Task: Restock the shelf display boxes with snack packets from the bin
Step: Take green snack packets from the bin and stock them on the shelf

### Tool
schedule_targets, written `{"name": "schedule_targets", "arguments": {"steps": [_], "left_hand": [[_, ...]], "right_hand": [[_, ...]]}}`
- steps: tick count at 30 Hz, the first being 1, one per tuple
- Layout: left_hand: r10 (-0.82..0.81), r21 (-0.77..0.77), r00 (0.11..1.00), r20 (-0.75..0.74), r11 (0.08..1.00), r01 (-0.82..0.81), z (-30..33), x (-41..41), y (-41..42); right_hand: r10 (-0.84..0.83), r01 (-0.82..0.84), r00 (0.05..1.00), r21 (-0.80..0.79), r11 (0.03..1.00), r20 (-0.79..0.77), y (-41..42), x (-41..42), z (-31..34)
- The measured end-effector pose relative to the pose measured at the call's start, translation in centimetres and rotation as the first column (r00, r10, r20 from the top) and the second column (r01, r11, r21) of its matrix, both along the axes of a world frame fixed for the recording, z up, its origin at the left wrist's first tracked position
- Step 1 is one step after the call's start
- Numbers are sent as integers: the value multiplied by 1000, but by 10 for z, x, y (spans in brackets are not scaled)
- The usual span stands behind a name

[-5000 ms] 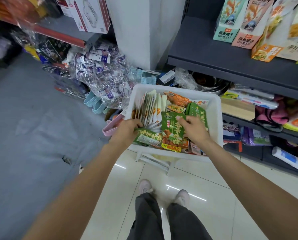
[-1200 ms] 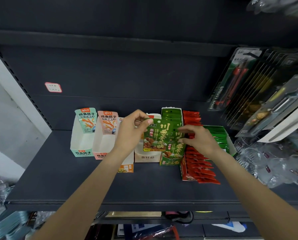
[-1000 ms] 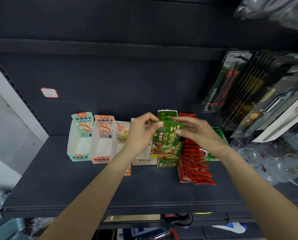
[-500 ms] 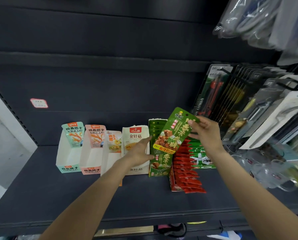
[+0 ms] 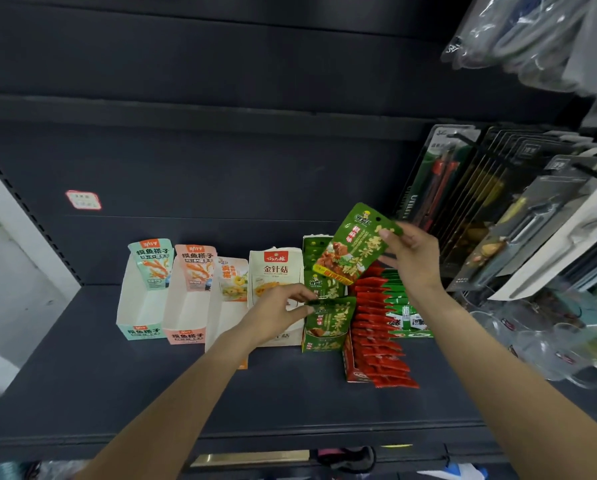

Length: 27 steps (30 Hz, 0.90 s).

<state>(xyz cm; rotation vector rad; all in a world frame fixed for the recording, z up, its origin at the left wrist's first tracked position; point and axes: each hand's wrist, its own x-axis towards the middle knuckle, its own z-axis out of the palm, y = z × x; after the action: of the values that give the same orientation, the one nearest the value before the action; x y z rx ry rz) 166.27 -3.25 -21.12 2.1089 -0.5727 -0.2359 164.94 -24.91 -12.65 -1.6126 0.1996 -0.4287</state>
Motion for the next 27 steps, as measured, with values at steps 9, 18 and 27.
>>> {"name": "schedule_targets", "arguments": {"steps": [9,18,27], "left_hand": [[47,-15,998,35,999,-47,5,-4,0],[110,-31,994,25,994,-109,2,-6,-3],[158,-1,987,27,987,-158,5,-5,-7]], "right_hand": [[192,-298,930,-340,892,-313,10,16,-40],[160,-317,942,-621,717,-295,11,19,-53],[235,-502,857,-636,586,-459,5,22,-54]]}}
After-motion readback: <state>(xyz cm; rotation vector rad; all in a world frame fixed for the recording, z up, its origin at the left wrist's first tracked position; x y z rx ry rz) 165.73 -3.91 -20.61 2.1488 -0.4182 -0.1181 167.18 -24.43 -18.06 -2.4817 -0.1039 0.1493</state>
